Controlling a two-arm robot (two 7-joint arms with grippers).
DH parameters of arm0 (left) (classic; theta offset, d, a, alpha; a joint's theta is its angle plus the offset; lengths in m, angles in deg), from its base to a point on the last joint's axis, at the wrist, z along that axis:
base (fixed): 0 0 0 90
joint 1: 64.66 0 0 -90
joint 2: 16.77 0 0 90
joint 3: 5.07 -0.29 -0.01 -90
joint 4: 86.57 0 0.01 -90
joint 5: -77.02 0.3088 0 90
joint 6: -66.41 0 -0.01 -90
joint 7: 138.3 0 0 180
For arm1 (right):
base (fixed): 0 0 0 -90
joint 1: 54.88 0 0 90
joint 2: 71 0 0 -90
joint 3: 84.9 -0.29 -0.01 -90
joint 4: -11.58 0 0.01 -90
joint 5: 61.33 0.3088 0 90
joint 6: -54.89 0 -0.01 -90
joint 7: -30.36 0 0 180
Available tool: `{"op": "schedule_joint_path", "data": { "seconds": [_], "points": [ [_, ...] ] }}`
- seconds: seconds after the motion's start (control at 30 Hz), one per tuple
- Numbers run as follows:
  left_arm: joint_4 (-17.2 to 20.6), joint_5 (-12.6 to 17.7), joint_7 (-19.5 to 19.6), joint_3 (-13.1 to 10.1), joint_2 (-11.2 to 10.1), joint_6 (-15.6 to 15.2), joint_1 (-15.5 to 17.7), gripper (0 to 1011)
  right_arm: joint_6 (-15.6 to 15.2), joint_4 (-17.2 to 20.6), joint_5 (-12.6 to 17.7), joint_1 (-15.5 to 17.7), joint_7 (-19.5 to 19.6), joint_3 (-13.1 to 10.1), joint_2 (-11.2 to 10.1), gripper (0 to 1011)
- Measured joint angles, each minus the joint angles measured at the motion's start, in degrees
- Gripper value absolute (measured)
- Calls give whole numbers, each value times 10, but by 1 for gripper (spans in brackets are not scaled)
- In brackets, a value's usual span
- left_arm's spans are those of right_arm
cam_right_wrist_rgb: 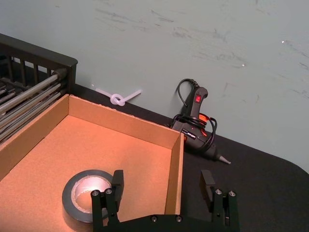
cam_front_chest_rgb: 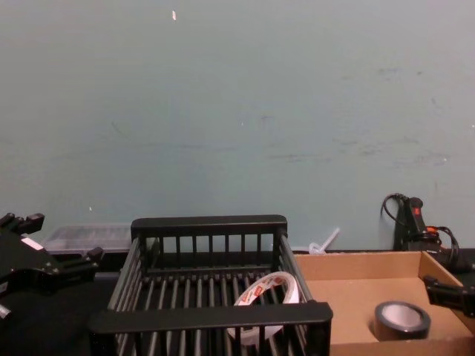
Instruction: Pick up the white tape and place it into the black box , Pick up the silver tape and place it into the brown box.
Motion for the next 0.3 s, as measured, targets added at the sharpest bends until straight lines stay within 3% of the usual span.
{"op": "schedule_joint_path", "data": {
  "seconds": [0.3],
  "points": [
    [0,0,0,0,0,0,0,1001,0,0,0,0,0,0,0,1002]
  ]
}}
